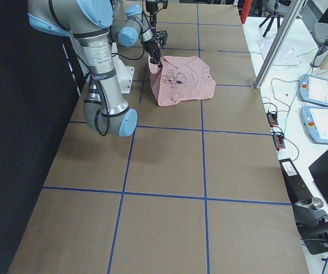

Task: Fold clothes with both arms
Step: 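Lift the hem with both grippers and fold it toward the collar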

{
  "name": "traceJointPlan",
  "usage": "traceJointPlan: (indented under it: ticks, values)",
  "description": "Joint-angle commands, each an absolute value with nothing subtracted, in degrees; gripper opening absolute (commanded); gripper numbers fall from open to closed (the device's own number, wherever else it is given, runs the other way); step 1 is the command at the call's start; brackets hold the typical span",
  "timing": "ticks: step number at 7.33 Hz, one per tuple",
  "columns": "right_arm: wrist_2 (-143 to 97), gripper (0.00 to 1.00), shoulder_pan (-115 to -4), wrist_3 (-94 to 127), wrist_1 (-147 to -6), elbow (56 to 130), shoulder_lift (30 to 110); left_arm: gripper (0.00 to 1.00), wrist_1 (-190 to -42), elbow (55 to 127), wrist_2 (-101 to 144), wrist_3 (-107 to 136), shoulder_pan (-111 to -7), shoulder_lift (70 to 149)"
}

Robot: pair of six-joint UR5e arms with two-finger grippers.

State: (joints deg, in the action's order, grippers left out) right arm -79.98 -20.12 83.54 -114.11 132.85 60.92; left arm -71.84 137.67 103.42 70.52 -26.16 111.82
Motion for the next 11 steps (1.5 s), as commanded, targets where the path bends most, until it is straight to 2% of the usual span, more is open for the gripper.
traceJointPlan:
  ticks: [1,4,7,8,9,11]
  values:
    - [-82.59,0.00,-28.88,79.12,-96.41,114.52,58.98,0.00,-73.81,126.61,103.45,60.86,-35.03,115.39]
    - [-85.60,0.00,-34.88,76.03,-91.41,96.38,49.43,0.00,-85.83,112.72,103.71,52.67,-42.96,115.66]
    - [-85.69,0.00,-37.17,74.37,-76.06,74.18,43.63,0.00,-104.17,91.21,103.36,50.71,-45.61,117.33]
    - [-85.61,0.47,-37.79,73.49,-70.89,68.87,43.07,0.28,-108.41,87.14,103.36,50.71,-45.62,117.33]
    - [-85.52,0.99,-38.05,72.61,-70.06,67.17,43.07,0.99,-109.67,86.49,103.27,50.02,-45.53,116.99]
    - [-91.00,1.00,-40.67,66.91,-69.87,67.67,43.15,1.00,-109.69,90.15,103.53,44.23,-46.31,116.28]
